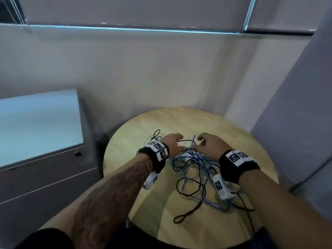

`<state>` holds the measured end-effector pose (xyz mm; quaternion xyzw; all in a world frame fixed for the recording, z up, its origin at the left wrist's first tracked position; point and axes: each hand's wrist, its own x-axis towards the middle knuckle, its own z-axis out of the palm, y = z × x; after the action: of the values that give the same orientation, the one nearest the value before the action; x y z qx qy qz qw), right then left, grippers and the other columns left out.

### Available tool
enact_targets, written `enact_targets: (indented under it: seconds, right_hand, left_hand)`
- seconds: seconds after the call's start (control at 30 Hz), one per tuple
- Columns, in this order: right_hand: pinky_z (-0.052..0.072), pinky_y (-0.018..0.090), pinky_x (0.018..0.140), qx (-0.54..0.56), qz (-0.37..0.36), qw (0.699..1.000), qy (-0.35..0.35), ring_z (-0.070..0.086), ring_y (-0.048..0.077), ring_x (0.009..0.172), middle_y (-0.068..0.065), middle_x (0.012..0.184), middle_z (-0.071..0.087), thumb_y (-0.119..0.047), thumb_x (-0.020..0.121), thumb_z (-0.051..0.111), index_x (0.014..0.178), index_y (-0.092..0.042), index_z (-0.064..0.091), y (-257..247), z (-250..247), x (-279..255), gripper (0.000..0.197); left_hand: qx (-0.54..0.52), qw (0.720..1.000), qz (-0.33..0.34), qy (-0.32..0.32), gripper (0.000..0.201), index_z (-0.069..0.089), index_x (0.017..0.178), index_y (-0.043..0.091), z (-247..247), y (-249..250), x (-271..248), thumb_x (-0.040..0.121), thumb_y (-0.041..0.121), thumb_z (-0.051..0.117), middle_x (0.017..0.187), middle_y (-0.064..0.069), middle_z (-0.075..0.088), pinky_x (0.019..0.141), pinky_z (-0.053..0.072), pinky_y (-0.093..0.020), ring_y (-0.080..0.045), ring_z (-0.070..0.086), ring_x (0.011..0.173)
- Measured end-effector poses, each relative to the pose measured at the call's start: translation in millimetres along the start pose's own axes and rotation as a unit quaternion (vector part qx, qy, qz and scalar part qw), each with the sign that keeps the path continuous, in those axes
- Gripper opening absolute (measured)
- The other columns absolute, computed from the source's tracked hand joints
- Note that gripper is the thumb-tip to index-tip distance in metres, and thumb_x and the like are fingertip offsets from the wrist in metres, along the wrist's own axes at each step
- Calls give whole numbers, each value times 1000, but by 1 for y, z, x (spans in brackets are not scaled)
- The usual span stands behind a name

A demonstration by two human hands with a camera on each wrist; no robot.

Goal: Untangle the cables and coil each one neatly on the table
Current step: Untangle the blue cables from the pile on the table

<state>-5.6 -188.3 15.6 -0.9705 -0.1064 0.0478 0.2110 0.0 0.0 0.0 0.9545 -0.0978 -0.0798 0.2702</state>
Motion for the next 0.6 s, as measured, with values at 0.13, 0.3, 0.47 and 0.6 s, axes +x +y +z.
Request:
enact_targets:
  seconds: [0.13,0.3,0.47,0.6]
  right_hand:
    - [53,41,76,10,-28,999,-15,61,23,81,0,88,65,-43,94,59,90,-21,66,7,29,7,23]
    - [50,28,63,317,-21,946,68,63,16,70,2,85,71,-20,103,49,91,-9,63,1,-8,21,21]
    - [52,27,65,530,-89,842,40,54,13,62,5,80,65,-12,106,40,92,-9,60,-36,-60,23,25]
    - [49,27,72,515,-116,842,107,54,14,71,-1,75,59,-18,107,40,93,-14,63,-33,-78,21,27]
  left_hand:
    - [-78,994,17,71,39,50,132,22,26,-7,3,95,30,59,134,-2,45,88,49,-33,-21,60,100]
    - [-196,967,97,133,48,47,132,28,26,3,10,88,29,66,125,10,49,75,55,-31,-15,62,86]
    - [-307,946,93,43,24,65,116,20,37,18,20,92,22,66,105,2,70,80,56,-34,-14,60,77]
    - [-312,933,101,148,10,72,98,17,32,12,21,91,16,66,87,7,69,65,48,-18,-4,53,69]
